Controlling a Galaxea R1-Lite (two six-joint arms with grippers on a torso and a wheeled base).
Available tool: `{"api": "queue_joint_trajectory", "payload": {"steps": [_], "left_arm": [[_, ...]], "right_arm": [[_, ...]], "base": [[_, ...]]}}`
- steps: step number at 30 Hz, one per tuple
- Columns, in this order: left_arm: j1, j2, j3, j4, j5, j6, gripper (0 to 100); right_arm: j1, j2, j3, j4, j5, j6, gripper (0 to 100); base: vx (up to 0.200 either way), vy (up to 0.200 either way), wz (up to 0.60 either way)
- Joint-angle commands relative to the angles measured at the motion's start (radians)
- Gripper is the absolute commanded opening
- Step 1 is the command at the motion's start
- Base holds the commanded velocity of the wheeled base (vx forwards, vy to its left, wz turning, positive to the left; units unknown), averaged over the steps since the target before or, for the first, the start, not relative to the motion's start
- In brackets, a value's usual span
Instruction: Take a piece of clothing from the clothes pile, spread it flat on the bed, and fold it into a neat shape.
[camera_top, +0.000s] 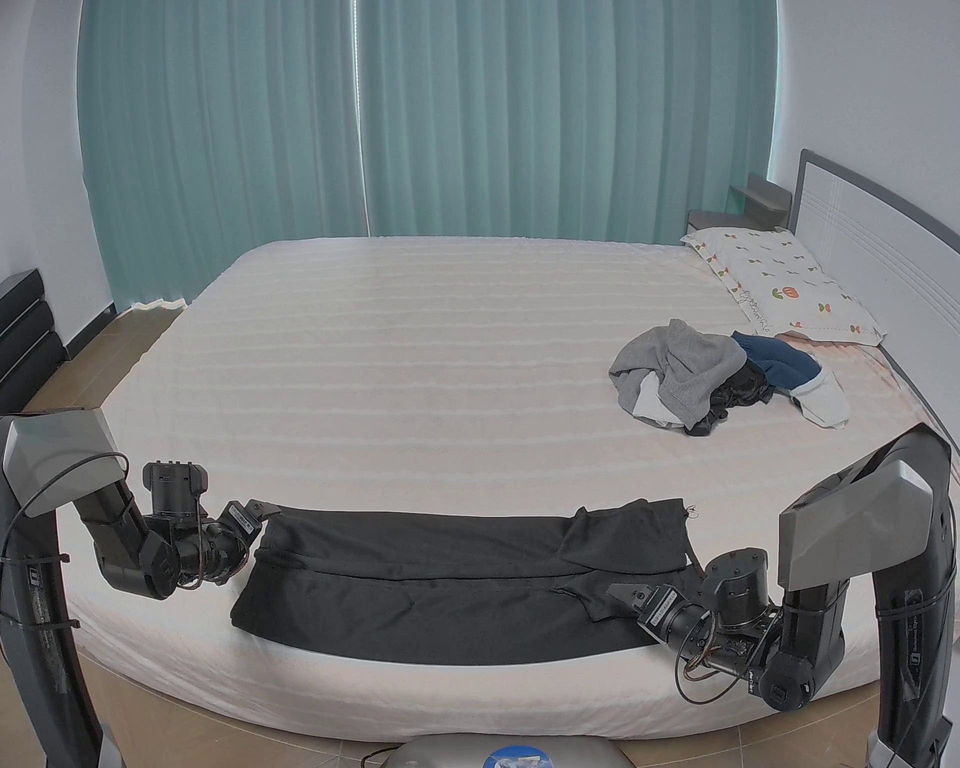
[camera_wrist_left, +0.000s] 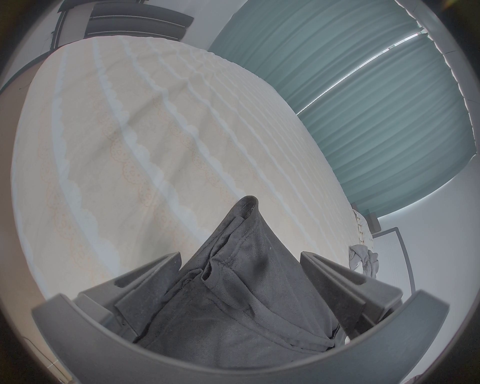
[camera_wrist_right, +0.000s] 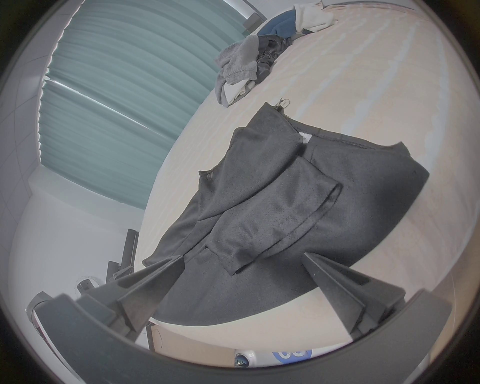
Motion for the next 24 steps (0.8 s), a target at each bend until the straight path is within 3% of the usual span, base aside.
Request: {"api": "queue_joint_trajectory", "payload": {"steps": [1, 6, 7, 24], "left_arm": [[-0.001, 0.003, 0.0, 0.0, 0.001, 0.0, 100], [-0.001, 0.003, 0.0, 0.0, 0.001, 0.0, 100], [-0.001, 0.003, 0.0, 0.0, 0.001, 0.0, 100], [-0.001, 0.001, 0.0, -0.002, 0.001, 0.0, 100]], "right_arm": [[-0.006, 0.021, -0.035, 0.006, 0.0, -0.01, 100], [-0.009, 0.023, -0.047, 0.008, 0.0, -0.013, 100], [-0.009, 0.024, -0.052, 0.008, 0.0, -0.014, 0], [0.009, -0.011, 0.013, -0.004, 0.002, -0.01, 0]], "base": [[0.0, 0.0, 0.0], [0.0, 0.0, 0.0], [0.0, 0.0, 0.0], [0.0, 0.0, 0.0]]}}
